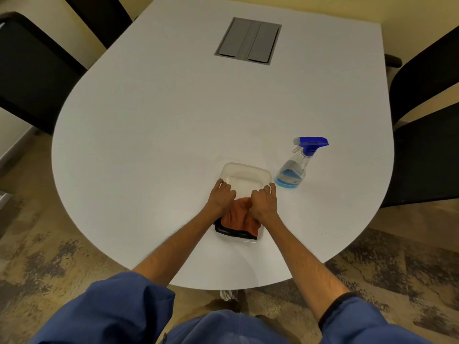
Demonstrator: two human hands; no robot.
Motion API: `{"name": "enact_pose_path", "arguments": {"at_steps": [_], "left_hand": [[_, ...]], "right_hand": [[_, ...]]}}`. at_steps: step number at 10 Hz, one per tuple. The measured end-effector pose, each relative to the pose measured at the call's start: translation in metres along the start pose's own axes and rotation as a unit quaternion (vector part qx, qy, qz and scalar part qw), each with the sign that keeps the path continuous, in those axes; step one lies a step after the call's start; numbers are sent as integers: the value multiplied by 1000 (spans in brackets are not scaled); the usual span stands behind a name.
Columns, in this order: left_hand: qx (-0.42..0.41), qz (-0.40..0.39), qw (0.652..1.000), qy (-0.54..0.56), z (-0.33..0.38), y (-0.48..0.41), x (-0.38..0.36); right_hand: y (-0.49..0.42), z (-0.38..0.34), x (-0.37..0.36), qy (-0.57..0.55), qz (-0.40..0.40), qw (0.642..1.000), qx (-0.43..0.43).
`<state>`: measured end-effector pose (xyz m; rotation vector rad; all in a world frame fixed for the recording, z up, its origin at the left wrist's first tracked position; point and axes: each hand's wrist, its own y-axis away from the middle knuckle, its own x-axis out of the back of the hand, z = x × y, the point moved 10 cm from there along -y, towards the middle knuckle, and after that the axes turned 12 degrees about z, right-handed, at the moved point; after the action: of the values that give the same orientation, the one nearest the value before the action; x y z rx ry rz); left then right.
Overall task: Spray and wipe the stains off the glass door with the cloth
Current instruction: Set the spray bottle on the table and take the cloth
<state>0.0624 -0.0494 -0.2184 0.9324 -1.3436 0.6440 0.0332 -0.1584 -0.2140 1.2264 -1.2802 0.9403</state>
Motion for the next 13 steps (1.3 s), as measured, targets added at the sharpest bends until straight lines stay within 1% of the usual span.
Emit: {"name": "enact_pose_path", "arguments": {"at_steps": [1,2,3,4,5,6,7,8,9,10,11,12,13], "left_hand": [[-4,-15,1000,-8,-1,0,3],[-13,-43,999,-8,-3,1,9],[6,-48,998,50,-10,4,27],[44,-12,992,114,-15,8,52],[81,13,982,172,-17,18,76],[125,54,962,236,-19,38,103],[164,117,945,258,-23,68,128],[198,189,921,277,-21,102,149],[237,260,893,279,-16,140,166],[284,316,861,279,-15,187,172],[333,357,832,265,-17,240,168],[393,396,788,260,-23,299,162],[459,432,741,234,-26,367,156]], "right_hand": [[-7,-4,13,-34,-27,999,-18],[-13,-6,31,-112,-54,991,-50],[-20,-6,59,-172,-56,981,-68],[-24,-10,83,-196,-63,976,-77],[-27,-5,108,-271,-68,954,-113],[-19,-1,122,-337,-70,926,-154],[19,18,88,-99,-243,950,-169],[15,-6,136,-520,-117,836,-126],[44,-26,190,-550,-120,826,-35],[68,-55,171,-581,-205,787,-25],[100,-86,144,-510,-327,795,9],[136,-119,134,-451,-349,820,56],[169,-160,142,-502,-315,799,103]]}}
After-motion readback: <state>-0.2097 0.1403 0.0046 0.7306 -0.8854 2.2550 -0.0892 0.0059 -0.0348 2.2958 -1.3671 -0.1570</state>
